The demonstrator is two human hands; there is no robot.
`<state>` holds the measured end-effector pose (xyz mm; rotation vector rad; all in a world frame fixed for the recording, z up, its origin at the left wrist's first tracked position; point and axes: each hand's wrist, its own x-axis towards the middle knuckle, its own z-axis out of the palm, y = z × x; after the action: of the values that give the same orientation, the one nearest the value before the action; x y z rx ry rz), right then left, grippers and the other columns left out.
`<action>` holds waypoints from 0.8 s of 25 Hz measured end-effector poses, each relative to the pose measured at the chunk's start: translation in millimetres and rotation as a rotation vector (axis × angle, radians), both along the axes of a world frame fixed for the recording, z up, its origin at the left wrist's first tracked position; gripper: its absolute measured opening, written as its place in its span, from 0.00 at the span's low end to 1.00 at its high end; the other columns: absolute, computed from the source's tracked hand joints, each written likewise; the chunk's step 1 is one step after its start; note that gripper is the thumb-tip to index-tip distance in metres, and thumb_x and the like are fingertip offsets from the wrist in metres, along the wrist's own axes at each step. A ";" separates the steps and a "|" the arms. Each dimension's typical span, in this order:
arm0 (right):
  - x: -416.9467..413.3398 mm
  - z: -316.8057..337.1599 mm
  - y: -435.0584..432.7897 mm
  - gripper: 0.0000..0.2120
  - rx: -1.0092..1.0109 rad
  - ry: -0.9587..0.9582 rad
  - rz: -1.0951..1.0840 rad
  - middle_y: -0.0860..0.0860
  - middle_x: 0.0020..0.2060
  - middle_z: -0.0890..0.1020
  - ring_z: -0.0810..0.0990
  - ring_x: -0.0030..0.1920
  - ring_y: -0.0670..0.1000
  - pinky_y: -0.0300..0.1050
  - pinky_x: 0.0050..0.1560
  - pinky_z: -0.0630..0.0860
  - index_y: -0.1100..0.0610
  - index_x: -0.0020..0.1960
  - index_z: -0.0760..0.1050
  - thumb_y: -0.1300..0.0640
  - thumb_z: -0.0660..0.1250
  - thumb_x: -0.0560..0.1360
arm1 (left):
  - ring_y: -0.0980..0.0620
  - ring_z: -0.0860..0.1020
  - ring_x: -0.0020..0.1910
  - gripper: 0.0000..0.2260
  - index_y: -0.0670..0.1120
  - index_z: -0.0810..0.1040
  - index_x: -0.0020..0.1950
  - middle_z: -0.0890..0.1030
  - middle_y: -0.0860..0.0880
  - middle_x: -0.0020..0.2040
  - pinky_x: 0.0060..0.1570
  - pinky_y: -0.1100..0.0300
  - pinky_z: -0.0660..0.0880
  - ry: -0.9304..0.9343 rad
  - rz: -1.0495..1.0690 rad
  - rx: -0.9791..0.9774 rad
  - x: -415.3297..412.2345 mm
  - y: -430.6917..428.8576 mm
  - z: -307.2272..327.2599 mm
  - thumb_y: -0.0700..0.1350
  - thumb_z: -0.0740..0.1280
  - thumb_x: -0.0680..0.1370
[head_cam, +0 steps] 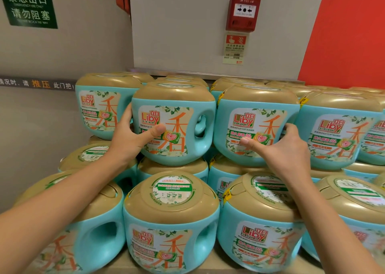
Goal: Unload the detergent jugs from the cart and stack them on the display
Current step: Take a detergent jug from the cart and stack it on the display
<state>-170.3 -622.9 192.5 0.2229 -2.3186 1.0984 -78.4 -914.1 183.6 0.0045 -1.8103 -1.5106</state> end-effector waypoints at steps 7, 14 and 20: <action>5.9 -1.0 -4.4 0.42 0.100 0.046 -0.053 0.55 0.46 0.80 0.80 0.49 0.63 0.48 0.40 0.69 0.54 0.51 0.62 0.22 0.62 0.53 | 0.68 0.80 0.48 0.36 0.57 0.71 0.64 0.82 0.66 0.48 0.38 0.73 0.77 -0.024 0.036 -0.053 1.4 0.2 -1.0 0.60 0.76 0.58; 8.8 1.4 -2.5 0.38 0.046 -0.049 0.042 0.54 0.53 0.81 0.80 0.53 0.60 0.48 0.41 0.72 0.52 0.53 0.61 0.28 0.71 0.58 | 0.63 0.79 0.52 0.44 0.55 0.65 0.67 0.78 0.59 0.57 0.45 0.67 0.75 -0.080 0.079 -0.056 6.8 3.1 5.4 0.63 0.76 0.54; 14.7 12.0 2.8 0.38 0.014 -0.149 0.093 0.53 0.59 0.80 0.78 0.59 0.56 0.57 0.58 0.76 0.56 0.62 0.68 0.36 0.75 0.62 | 0.53 0.70 0.63 0.47 0.53 0.60 0.68 0.69 0.51 0.66 0.56 0.58 0.71 -0.182 0.174 -0.070 13.6 2.3 14.3 0.63 0.76 0.54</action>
<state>-155.6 -620.2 204.5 0.2647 -2.4699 1.1814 -64.8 -911.8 197.8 0.2668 -1.9505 -1.3599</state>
